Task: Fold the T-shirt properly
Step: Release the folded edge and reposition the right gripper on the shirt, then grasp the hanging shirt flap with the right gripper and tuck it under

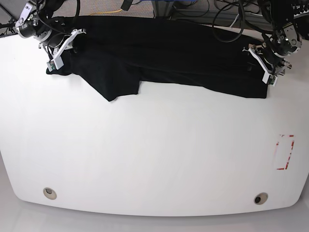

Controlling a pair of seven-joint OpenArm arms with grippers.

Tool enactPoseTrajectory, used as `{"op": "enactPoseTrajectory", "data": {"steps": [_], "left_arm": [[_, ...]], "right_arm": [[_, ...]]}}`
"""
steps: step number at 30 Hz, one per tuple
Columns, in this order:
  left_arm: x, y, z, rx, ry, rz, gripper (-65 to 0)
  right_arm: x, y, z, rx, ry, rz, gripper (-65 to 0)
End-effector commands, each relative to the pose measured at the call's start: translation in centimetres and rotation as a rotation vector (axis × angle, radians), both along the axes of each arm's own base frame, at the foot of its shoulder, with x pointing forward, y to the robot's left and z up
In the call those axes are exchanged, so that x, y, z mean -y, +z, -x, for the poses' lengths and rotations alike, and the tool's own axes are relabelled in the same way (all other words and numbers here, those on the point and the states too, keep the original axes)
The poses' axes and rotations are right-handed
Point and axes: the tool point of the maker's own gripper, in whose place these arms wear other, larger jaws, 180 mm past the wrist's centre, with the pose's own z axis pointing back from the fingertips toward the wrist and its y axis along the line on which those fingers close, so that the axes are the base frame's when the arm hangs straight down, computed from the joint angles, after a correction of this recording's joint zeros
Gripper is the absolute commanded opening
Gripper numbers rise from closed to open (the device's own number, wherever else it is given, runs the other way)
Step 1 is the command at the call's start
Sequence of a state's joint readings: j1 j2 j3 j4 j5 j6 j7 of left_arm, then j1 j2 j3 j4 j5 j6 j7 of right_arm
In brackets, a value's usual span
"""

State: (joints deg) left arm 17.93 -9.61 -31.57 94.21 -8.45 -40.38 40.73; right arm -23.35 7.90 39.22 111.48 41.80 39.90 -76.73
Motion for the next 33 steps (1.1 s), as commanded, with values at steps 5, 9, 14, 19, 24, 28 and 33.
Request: {"op": "enactPoseTrajectory", "data": {"steps": [5,9,14,19,24,28,33], "left_arm": [[-1.2,-0.3,0.8,-0.05,0.007,-0.056,-25.8],[-0.9,-0.4,0.6,-0.046,0.006,-0.049,-25.8],[-0.7,0.6,-1.5,-0.001,0.006,-0.046,-25.8],[0.4,0.5,-2.1,0.016,0.011,-0.017,-25.7],[0.4,1.2,-3.3,0.043,0.012,-0.018,-25.7],[0.1,0.8,-2.8,-0.003,0.018,-0.029,-25.7],[0.1,0.8,-2.7,-0.008,0.018,-0.032,-25.7]], "right_arm": [[3.3,-2.9,-1.7,-0.055,-0.063,0.062,-50.4],[4.5,-4.3,-3.9,-0.069,-0.049,0.071,-50.4],[6.2,-4.3,-7.4,-0.018,-0.089,0.044,-50.4],[8.2,-3.9,-10.7,0.016,-0.133,0.014,-50.1],[8.6,-2.2,-12.6,0.035,-0.091,0.041,-49.6],[7.5,1.4,-13.5,0.11,-0.035,0.054,-43.6],[5.6,5.2,-14.7,0.214,0.034,0.046,-21.9]]}}
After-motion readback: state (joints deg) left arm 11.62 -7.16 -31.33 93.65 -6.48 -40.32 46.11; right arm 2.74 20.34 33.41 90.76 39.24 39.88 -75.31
